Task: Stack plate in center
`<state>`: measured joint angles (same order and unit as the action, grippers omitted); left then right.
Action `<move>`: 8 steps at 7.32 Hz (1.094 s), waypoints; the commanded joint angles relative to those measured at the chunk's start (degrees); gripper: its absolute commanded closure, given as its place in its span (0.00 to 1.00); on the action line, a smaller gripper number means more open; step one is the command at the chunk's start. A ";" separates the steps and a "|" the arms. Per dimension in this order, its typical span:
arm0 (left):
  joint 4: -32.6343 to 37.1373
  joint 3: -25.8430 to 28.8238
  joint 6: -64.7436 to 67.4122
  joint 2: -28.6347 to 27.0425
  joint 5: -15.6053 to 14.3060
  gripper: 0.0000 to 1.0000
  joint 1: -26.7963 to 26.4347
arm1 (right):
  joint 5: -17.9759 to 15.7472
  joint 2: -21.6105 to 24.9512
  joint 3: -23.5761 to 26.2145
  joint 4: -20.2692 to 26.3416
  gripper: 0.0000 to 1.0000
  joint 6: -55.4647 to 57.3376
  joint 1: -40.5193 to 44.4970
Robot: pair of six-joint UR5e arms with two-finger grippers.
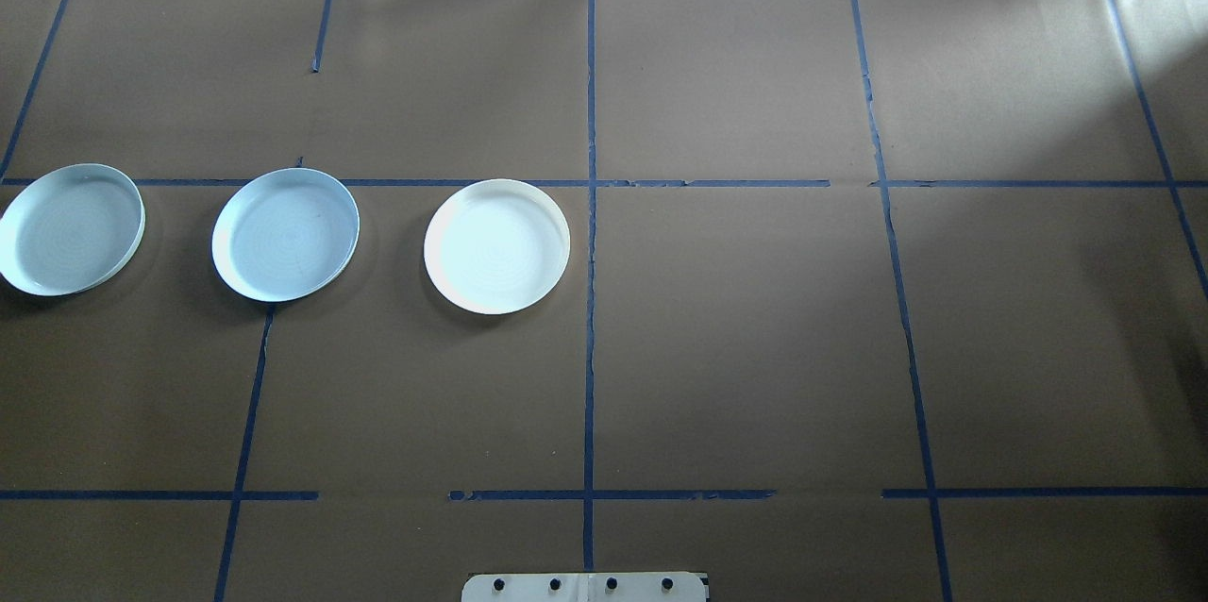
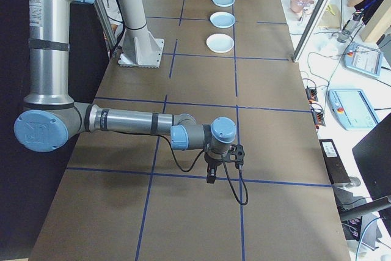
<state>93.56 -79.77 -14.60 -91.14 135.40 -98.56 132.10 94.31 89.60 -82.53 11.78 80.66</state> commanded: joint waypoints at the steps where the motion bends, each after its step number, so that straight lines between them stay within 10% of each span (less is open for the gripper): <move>1: 6.44 7.16 0.18 -2.03 6.31 0.00 0.56 | 0.00 0.00 0.05 0.00 0.00 0.00 0.02; 2: 6.72 9.96 0.45 -3.16 12.90 0.00 2.56 | 0.00 0.00 0.05 0.00 0.00 0.00 -0.06; 8: 22.53 15.34 19.52 -6.42 15.60 0.01 15.84 | 0.00 0.00 0.05 0.00 0.00 0.00 -0.06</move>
<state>113.28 -66.29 3.53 -97.07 150.89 -84.97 132.10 94.31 89.65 -82.53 11.78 80.61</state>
